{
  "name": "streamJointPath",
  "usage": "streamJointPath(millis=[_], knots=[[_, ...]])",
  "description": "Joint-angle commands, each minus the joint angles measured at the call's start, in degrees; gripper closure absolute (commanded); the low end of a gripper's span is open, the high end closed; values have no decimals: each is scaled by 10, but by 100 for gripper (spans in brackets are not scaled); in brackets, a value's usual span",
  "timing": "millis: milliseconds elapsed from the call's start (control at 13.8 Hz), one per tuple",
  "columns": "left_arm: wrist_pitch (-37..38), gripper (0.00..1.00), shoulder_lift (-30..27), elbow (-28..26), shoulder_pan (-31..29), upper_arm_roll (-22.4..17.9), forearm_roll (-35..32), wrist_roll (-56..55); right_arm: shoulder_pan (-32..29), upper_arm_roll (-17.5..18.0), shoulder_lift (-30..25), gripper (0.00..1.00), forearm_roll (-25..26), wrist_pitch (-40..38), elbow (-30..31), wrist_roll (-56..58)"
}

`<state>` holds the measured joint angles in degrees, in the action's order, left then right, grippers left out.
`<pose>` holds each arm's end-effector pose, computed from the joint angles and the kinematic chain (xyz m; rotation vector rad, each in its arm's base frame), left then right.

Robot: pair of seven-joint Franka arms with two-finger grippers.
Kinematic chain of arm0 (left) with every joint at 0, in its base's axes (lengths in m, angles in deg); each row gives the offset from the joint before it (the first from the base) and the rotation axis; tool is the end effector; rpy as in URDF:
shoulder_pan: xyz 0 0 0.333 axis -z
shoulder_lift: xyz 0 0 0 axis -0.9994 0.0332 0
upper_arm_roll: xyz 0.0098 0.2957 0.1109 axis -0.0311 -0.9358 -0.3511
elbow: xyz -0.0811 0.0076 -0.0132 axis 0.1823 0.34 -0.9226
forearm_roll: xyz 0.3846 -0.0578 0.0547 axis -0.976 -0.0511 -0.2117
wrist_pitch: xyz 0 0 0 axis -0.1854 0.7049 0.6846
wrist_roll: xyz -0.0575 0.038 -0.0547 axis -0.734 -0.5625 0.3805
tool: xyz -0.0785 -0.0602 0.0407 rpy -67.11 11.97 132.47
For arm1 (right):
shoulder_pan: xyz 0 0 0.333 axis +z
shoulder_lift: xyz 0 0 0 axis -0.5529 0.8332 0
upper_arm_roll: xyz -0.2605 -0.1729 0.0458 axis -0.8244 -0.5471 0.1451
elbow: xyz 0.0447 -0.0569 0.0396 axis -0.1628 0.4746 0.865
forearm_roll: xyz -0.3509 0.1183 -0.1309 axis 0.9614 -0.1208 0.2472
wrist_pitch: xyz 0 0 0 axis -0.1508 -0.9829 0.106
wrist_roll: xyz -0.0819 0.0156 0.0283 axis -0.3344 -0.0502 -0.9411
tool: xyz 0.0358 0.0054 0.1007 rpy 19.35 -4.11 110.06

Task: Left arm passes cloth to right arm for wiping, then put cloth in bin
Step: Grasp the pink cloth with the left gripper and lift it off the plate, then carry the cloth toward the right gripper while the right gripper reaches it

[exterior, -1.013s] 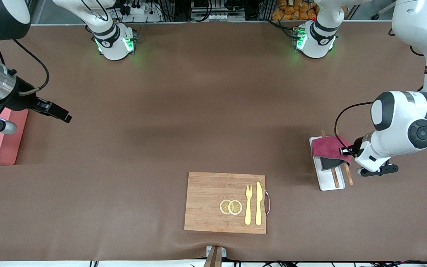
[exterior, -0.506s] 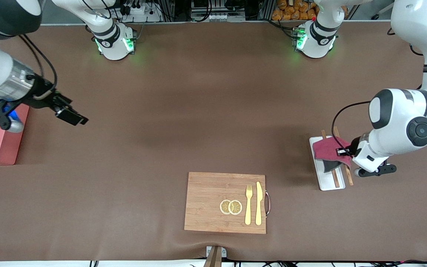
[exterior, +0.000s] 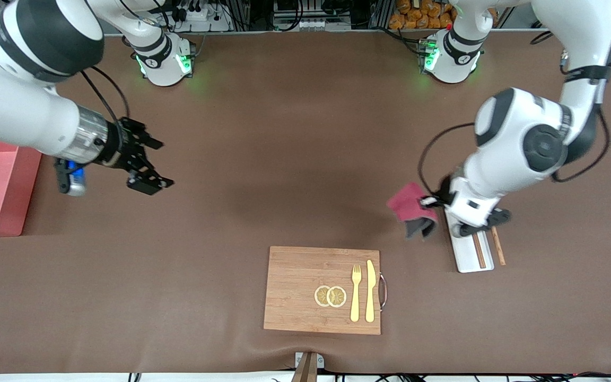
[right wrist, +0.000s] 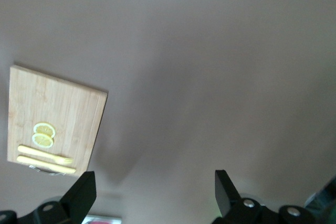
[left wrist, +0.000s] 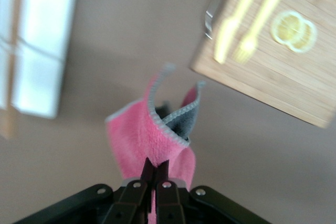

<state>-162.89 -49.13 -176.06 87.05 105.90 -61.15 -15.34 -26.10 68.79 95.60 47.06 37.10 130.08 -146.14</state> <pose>0.6047 -0.2491 0.4252 2.8941 0.5867 -0.1486 0.5992 0.1939 0.5475 -2.3004 1.7263 0.5384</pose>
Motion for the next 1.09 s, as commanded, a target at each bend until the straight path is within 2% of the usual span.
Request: streamJointPath(millis=[0,217,362,651,1013], knots=[[8,100,40,60,50,26,10,-145,-6,-6,59,0,-80,-10,-61,-66],[-9,100,95,147,124,25,10,-292,-8,-6,76,0,-111,-1,-61,-68],[-54,100,118,181,160,25,11,-372,5,-6,88,0,-122,31,-58,-70],[-183,100,119,190,200,28,14,-486,32,-6,120,0,-117,70,-51,-67],[-217,100,109,200,221,31,32,-551,63,-6,130,0,-115,83,-43,-67]])
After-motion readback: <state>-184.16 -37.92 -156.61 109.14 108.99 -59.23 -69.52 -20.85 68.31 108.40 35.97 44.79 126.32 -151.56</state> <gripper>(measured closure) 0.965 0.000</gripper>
